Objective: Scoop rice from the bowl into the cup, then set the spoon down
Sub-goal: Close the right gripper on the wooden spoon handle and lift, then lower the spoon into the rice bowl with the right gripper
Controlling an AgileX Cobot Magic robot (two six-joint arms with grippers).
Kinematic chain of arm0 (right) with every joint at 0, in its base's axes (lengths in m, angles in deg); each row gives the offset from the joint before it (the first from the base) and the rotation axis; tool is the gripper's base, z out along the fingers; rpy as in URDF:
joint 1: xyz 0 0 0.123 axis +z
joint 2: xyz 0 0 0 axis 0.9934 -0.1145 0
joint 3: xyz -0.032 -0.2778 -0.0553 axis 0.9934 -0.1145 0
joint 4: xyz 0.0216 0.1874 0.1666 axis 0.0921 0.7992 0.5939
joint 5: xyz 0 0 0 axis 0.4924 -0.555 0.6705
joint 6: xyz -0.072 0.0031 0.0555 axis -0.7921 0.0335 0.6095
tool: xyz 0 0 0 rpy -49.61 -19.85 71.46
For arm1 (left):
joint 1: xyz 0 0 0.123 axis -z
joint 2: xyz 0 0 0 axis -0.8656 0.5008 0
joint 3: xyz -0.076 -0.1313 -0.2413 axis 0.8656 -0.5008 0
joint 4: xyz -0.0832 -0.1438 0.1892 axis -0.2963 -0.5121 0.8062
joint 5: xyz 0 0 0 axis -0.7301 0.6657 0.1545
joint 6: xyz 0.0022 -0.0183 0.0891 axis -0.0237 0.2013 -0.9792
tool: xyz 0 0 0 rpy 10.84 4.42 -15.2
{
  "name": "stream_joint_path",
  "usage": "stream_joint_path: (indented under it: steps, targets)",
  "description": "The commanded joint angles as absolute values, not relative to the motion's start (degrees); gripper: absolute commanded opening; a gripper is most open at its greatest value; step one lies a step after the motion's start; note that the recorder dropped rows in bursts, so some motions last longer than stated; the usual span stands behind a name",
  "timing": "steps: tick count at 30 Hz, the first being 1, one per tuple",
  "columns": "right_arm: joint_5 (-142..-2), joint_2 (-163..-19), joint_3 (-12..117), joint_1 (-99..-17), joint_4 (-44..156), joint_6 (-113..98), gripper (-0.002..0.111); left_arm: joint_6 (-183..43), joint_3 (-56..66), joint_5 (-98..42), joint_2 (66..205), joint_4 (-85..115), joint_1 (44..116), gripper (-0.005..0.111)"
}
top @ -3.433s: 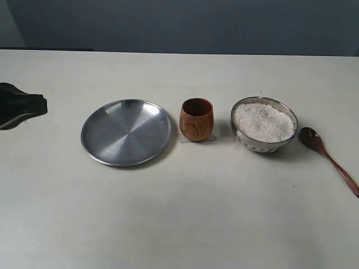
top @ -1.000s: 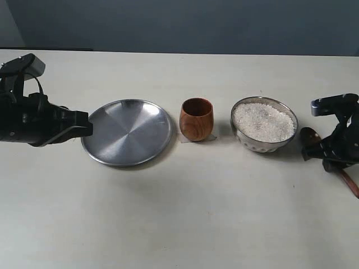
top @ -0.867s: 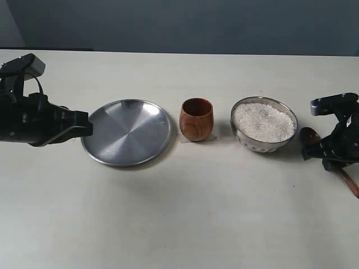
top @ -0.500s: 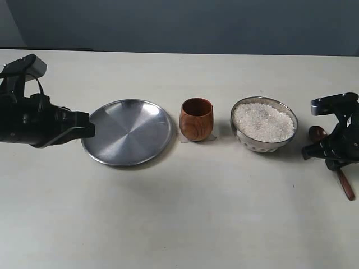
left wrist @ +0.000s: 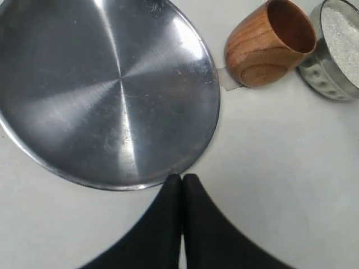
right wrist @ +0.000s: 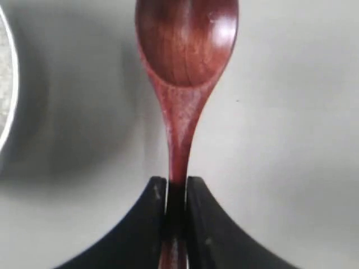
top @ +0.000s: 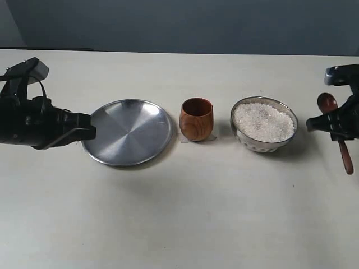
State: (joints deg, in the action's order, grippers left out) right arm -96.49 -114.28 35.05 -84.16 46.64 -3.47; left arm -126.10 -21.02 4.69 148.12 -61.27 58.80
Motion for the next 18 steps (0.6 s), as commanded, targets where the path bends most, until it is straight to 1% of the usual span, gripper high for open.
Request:
stream_joint_path:
  steps: [1,4,6,10,13,16,18]
  targets:
    - [-98.79,-108.97,35.25,-83.94,47.98,-4.23,-0.001,-126.28,-20.81,4.56,148.28,-62.29,59.03,0.000]
    - [-102.39,-104.99,35.84,-83.94,52.45,-10.46,-0.001,-126.28,-20.81,5.15,148.28,-62.30,59.03,0.000]
    - [-110.08,-104.50,39.36,-83.94,54.86,-14.02,-0.001,-126.28,-20.81,5.71,148.28,-62.30,59.03,0.000]
    - [-127.00,-104.75,50.66,-83.94,54.37,-16.81,-0.001,-126.28,-20.81,7.04,148.28,-62.67,59.03,0.000]
    - [-138.29,-108.61,57.36,-83.94,51.85,-17.79,-0.001,-126.28,-20.81,7.43,148.28,-62.91,59.03,0.000]
    - [-138.78,-111.57,57.61,-81.97,51.70,-17.68,-0.001,-126.28,-20.81,8.16,148.28,-63.18,59.03,0.000]
    - [-139.00,-113.54,57.64,-78.14,44.72,-16.39,-0.001,-126.28,-20.81,8.16,148.28,-63.18,59.03,0.000]
